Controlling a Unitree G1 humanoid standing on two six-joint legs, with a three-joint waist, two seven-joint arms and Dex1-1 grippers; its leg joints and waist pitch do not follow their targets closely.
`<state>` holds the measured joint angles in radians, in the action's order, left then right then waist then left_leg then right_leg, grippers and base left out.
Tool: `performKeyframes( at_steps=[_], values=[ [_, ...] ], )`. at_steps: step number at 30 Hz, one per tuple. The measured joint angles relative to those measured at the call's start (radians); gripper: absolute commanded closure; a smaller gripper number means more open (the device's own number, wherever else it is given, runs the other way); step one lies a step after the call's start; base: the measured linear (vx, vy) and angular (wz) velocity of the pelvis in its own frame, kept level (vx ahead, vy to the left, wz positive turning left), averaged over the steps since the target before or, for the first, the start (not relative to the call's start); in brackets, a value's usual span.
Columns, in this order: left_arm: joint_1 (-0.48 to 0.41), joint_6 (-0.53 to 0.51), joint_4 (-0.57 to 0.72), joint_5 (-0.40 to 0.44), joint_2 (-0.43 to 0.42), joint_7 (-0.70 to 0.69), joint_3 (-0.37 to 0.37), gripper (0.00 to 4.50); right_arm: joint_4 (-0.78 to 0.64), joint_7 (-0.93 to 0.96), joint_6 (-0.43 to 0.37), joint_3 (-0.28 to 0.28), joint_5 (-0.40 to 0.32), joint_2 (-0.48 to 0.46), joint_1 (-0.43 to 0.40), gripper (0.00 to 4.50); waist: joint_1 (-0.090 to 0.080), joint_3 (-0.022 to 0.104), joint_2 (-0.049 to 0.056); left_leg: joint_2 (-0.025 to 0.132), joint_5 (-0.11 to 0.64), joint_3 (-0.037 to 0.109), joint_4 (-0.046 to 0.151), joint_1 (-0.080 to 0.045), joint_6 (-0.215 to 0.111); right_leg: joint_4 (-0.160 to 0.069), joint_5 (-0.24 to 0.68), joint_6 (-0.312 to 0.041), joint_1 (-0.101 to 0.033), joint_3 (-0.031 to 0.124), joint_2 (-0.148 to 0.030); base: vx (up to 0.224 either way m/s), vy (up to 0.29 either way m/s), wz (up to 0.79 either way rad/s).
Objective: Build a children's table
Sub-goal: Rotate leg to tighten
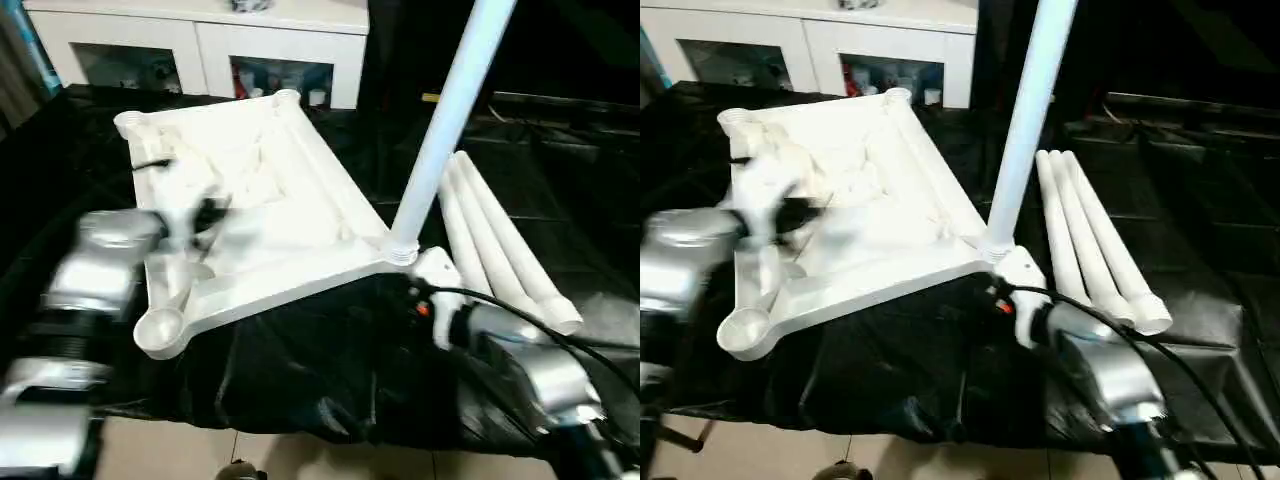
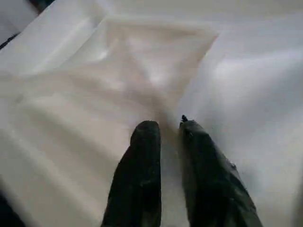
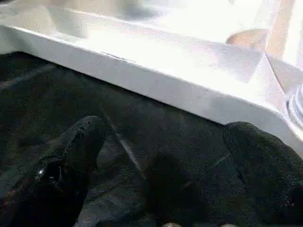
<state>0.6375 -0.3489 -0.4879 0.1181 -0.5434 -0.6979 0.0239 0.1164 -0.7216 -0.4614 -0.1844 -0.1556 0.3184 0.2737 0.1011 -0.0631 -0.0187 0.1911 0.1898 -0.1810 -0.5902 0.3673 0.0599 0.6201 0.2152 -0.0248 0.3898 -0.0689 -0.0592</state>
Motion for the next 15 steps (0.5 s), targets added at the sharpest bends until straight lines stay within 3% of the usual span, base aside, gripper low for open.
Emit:
performKeyframes(
  at_steps=[4, 6, 9, 15],
  values=[
    [-0.004, -0.002, -0.038, 0.051, -0.018, 0.032, 0.038, 4.18, 0.055, 0.047, -0.011, -0.014, 0.032, -0.032, 0.028, 0.42, 0.004, 0.000, 0.000, 0.000, 0.003, 0.000, -0.001, 0.000, 0.005, 0.002, 0.000, 0.000, 0.000, 0.000, 0.000, 0.000, 0.000, 0.00],
    [-0.006, -0.005, -0.059, 0.069, -0.027, 0.041, 0.063, 4.47, 0.079, 0.070, -0.011, -0.018, 0.041, -0.045, 0.048, 0.80, 0.006, 0.000, -0.001, 0.000, 0.003, 0.000, -0.002, 0.000, 0.005, 0.003, 0.000, 0.000, 0.000, 0.000, 0.000, 0.000, 0.000, 0.00],
    [-0.006, -0.004, -0.078, 0.093, -0.036, 0.046, 0.085, 4.50, 0.125, 0.103, -0.006, -0.018, 0.053, -0.057, 0.077, 0.88, 0.009, 0.000, -0.001, 0.000, 0.002, 0.001, -0.002, 0.000, 0.006, 0.005, 0.000, 0.000, 0.000, 0.000, 0.000, 0.000, 0.000, 0.00],
    [-0.002, 0.014, -0.099, 0.124, -0.045, 0.065, 0.107, 4.50, 0.175, 0.149, 0.006, -0.018, 0.075, -0.085, 0.104, 1.47, 0.006, 0.000, 0.000, 0.000, 0.000, 0.002, -0.002, -0.002, 0.009, 0.008, 0.000, 0.000, 0.000, 0.001, 0.000, 0.000, 0.000, 0.00]
  ],
)
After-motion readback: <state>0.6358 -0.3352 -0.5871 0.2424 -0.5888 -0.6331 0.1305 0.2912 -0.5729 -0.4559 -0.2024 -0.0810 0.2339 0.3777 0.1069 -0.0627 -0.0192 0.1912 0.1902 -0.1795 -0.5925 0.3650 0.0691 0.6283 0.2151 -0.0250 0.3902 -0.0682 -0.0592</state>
